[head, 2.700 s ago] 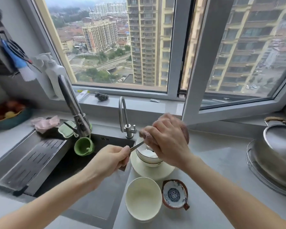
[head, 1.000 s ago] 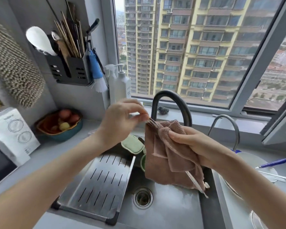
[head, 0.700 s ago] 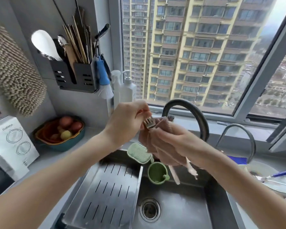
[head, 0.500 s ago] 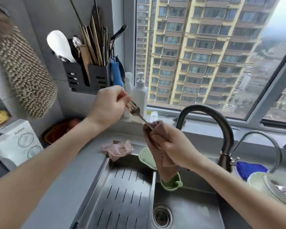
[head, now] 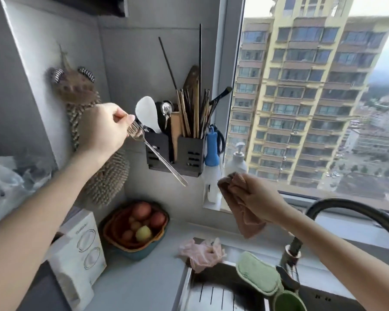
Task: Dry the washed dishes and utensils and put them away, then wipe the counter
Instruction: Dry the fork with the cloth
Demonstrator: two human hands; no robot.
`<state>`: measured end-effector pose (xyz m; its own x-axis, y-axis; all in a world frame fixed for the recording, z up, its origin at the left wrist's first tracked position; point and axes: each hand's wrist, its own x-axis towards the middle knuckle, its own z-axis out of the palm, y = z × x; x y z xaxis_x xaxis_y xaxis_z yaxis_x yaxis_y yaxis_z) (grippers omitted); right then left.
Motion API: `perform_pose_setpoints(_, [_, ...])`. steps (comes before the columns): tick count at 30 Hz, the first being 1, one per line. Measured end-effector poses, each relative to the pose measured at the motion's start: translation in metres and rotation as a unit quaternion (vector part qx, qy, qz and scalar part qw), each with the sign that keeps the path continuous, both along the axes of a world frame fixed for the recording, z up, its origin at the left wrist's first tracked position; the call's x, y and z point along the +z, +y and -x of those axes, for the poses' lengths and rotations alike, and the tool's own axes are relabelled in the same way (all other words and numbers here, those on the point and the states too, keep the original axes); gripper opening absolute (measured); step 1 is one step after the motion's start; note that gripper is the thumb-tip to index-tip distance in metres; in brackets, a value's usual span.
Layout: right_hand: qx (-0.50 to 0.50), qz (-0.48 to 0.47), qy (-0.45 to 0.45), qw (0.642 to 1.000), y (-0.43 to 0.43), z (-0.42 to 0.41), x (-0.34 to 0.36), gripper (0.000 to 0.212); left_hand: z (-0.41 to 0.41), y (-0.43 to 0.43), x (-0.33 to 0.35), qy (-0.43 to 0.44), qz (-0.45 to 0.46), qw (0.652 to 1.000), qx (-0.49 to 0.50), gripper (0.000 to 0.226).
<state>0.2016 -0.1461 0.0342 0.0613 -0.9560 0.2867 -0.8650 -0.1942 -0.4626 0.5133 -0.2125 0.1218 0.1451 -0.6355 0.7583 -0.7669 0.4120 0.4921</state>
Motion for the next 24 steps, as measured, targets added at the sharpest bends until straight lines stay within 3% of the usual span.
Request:
perform_pose_setpoints(3, [0.029, 0.018, 0.003, 0.999, -0.017, -0.024, 0.013, 0.008, -0.007, -0.001, 0.042, -0.046, 0.088, 0.995, 0.031, 0.027])
perform_pose_setpoints(6, [0.025, 0.021, 0.026, 0.999, -0.03, -0.037, 0.021, 0.017, -0.005, -0.004, 0.076, -0.088, 0.142, 0.984, 0.056, 0.025])
perform_pose_setpoints(11, [0.017, 0.021, 0.068, 0.997, -0.047, -0.048, 0.021, 0.022, 0.015, -0.031, 0.095, -0.162, 0.16, 0.973, 0.042, 0.024])
perform_pose_setpoints(16, [0.013, 0.026, 0.069, 0.997, -0.059, -0.052, 0.018, 0.023, 0.025, -0.07, 0.094, -0.177, 0.103, 0.978, 0.04, 0.021])
perform_pose_setpoints(24, [0.011, 0.027, 0.054, 0.998, -0.06, -0.046, 0.01, 0.024, 0.038, -0.107, 0.067, -0.218, -0.067, 0.974, 0.013, 0.018])
